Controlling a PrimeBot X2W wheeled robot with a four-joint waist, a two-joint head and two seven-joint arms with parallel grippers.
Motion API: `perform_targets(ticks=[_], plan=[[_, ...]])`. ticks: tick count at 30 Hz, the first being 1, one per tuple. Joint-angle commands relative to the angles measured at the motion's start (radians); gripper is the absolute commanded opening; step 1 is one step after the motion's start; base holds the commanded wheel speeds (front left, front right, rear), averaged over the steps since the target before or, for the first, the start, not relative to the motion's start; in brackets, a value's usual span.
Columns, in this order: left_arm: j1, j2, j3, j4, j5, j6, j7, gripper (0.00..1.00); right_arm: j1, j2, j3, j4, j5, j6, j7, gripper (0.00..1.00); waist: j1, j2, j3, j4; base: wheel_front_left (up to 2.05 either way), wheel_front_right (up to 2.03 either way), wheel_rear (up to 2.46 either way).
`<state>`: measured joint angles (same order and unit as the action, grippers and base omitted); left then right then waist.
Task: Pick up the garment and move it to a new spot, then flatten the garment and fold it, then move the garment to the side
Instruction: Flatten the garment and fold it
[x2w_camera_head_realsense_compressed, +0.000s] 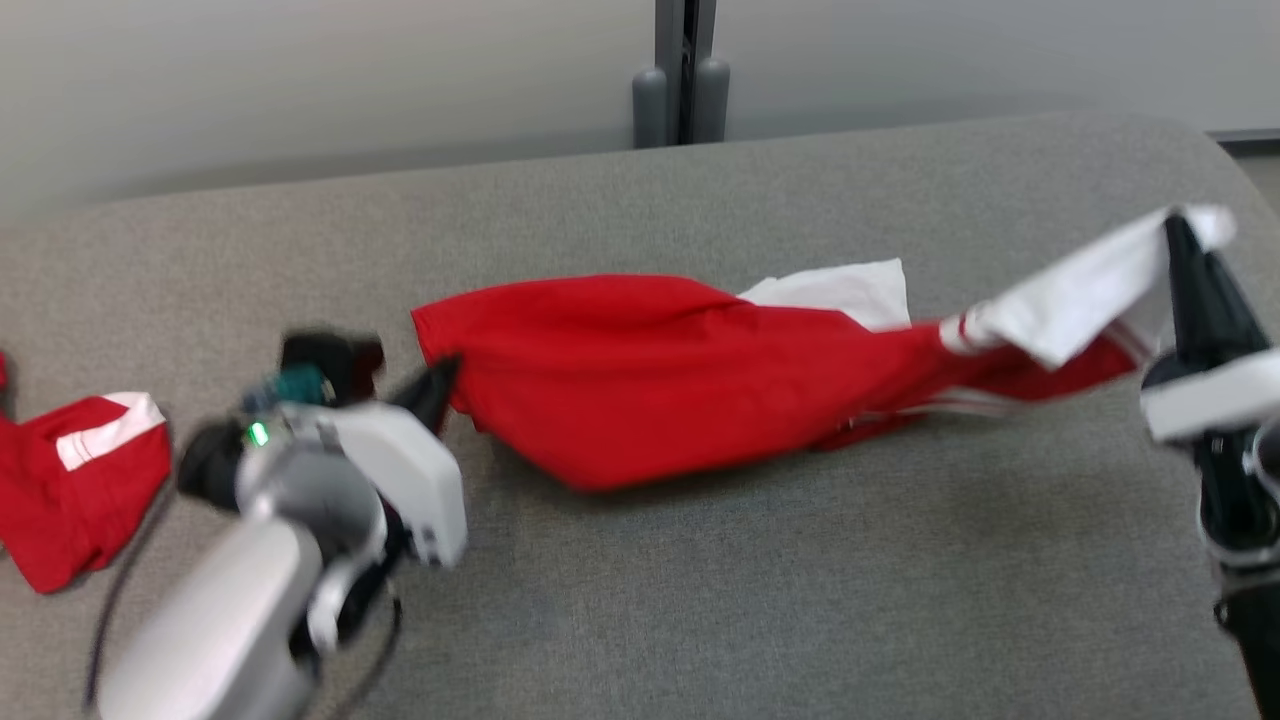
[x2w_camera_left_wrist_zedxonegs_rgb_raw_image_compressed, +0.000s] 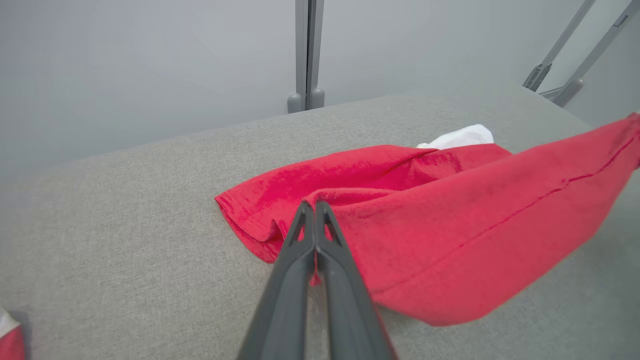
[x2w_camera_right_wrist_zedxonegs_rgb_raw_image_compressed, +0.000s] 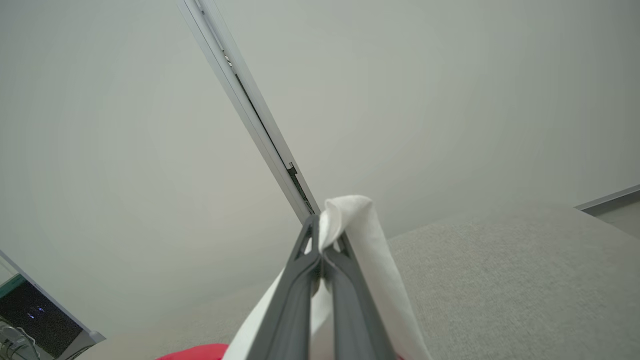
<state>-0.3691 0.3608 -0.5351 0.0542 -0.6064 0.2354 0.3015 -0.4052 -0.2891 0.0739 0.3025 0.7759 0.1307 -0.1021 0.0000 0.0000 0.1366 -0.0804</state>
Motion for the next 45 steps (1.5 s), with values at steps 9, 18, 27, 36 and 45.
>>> perform_targets(ticks=[9, 18, 27, 36, 45], plan=[[-0.581, 0.000, 0.034, 0.308, 0.015, -0.200, 0.061, 0.00, -0.495, -0.021, 0.063, 0.098, 0.035, 0.000, 0.001, 0.00, 0.0000, 0.0000, 0.213, 0.005, 0.00, 0.00, 0.00], [-1.076, -0.082, 0.067, 0.627, 0.047, -0.281, -0.035, 0.00, -0.948, -0.086, 0.106, 0.248, 0.092, 0.000, -0.056, 0.00, 0.0000, 0.0000, 0.341, 0.029, 0.00, 0.00, 0.00], [-1.332, -0.151, 0.102, 0.899, 0.024, -0.318, -0.164, 0.00, -1.204, -0.144, 0.226, 0.316, 0.128, 0.000, -0.117, 0.00, 0.0000, 0.0000, 0.370, 0.034, 0.00, 0.00, 0.00], [-1.246, -0.179, 0.049, 0.997, -0.037, -0.365, -0.194, 0.00, -1.065, -0.180, 0.399, 0.247, 0.235, 0.000, -0.111, 0.00, 0.0000, 0.0000, 0.319, 0.022, 0.00, 0.00, 0.00], [-0.826, -0.080, -0.181, 0.689, -0.287, -0.365, -0.073, 0.00, -0.615, -0.276, 0.549, 0.090, 0.351, 0.000, -0.074, 0.00, 0.0000, 0.0000, 0.144, -0.005, 0.00, 0.00, 0.00]])
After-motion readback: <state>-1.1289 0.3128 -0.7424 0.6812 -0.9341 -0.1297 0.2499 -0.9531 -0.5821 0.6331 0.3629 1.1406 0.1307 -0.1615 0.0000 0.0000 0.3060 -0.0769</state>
